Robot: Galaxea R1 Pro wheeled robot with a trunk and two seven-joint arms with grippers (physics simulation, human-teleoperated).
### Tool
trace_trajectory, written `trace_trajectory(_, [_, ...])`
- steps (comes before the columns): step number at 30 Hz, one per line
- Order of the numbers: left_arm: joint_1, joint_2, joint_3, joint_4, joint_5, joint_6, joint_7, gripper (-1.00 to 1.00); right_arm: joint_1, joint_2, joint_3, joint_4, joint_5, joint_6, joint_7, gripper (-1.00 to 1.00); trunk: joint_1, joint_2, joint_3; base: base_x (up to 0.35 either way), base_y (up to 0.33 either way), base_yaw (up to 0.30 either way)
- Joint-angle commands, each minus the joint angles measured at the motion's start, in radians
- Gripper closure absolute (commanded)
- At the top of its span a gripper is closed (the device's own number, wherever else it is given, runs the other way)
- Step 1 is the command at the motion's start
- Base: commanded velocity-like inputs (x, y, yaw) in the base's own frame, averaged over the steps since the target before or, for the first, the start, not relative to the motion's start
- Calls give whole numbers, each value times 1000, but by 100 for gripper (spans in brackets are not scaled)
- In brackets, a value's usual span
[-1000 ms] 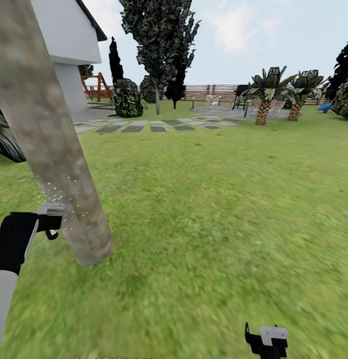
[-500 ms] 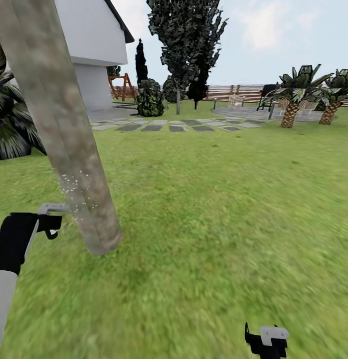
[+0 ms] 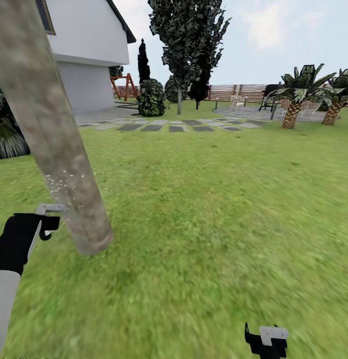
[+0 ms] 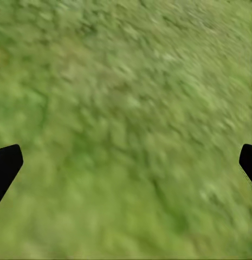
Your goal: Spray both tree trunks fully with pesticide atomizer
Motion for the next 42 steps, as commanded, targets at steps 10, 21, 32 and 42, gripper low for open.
trace_trajectory(10, [1,-27,-3,20,3,-1,11,100,0,-1,0,0,0,0,-1,-100,0,0,0,139,-271,206])
trace_trajectory(21, [1,-23,-1,28,-1,-2,14,100,0,-2,0,1,0,0,0,-100,0,0,0,179,-240,2])
trace_trajectory(32, [1,-31,141,204,-22,-135,13,100,0,0,0,-1,0,0,0,-100,0,0,0,153,-118,36])
trace_trajectory(42, [50,-57,155,169,-69,-250,12,100,0,0,0,0,0,0,0,-100,0,0,0,1,-1,196])
